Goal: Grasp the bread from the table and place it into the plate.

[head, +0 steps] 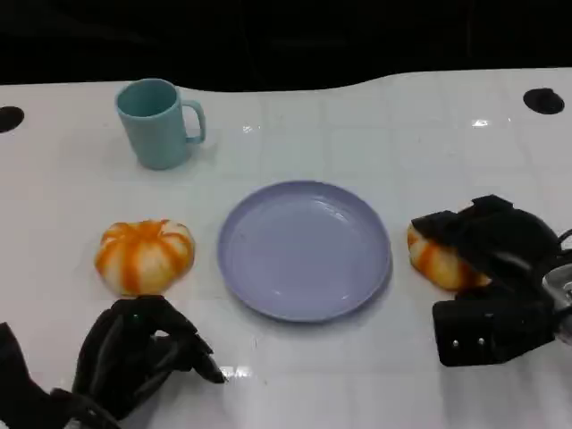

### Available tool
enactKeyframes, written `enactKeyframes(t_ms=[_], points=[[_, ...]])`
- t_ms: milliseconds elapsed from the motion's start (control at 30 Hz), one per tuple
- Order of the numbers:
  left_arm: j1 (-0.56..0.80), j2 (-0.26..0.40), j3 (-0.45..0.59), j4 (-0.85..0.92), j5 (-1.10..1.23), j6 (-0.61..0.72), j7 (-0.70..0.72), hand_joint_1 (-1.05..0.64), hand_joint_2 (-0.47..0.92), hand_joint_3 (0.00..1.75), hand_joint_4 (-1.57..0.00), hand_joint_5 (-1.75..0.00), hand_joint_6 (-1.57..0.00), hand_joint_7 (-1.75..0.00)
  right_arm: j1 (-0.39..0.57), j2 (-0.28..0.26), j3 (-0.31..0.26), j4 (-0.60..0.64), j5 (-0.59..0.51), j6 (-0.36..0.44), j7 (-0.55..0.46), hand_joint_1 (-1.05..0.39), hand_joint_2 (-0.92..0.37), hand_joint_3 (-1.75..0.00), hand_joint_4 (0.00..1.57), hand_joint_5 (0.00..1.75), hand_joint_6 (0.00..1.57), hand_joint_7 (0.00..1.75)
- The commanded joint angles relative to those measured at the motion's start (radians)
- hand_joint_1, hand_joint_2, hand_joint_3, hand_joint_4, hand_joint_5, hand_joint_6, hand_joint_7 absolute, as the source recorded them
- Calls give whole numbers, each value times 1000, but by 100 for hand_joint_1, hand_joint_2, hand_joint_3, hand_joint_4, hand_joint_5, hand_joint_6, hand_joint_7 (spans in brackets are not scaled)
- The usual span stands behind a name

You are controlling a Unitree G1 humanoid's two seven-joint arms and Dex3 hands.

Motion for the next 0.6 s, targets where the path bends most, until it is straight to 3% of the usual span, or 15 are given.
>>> enactKeyframes(t_ms=[33,233,300,367,467,533,567,600], points=[[12,9,0,-18,-2,7,14,-105,60,0,-157,-59,-157,-34,-6,7,1,53,18,10,10,-13,-81,-3,43,17,48,2],[19,8,1,-31,-5,15,14,-105,60,0,-157,-59,-157,-35,-14,26,0,116,36,-4,-73,-12,-90,-2,82,20,78,8],[23,8,1,-37,-5,15,13,-105,60,0,-157,-59,-157,-35,-17,31,0,140,40,-16,-117,-9,-91,-1,99,28,89,10],[25,8,1,-39,-6,16,11,-105,60,0,-157,-59,-157,-35,-22,32,13,159,27,-21,-163,-8,-92,-2,104,40,98,8],[26,8,1,-41,-3,13,15,-105,61,0,-157,-59,-157,-35,-27,35,24,186,17,-37,-232,-9,-92,-8,100,87,120,7],[26,8,1,-42,-4,17,15,-105,60,0,-157,-59,-157,-35,-32,37,39,204,0,-35,-279,-11,-92,-19,98,126,132,17],[26,8,1,-43,-5,18,15,-105,60,0,-157,-59,-157,-36,-35,39,46,211,-4,-33,-294,-13,-90,-29,94,151,123,53],[26,8,1,-43,-6,19,14,-105,60,0,-157,-59,-157,-36,-36,40,50,217,-6,-32,-310,-14,-89,-35,93,160,112,80]])
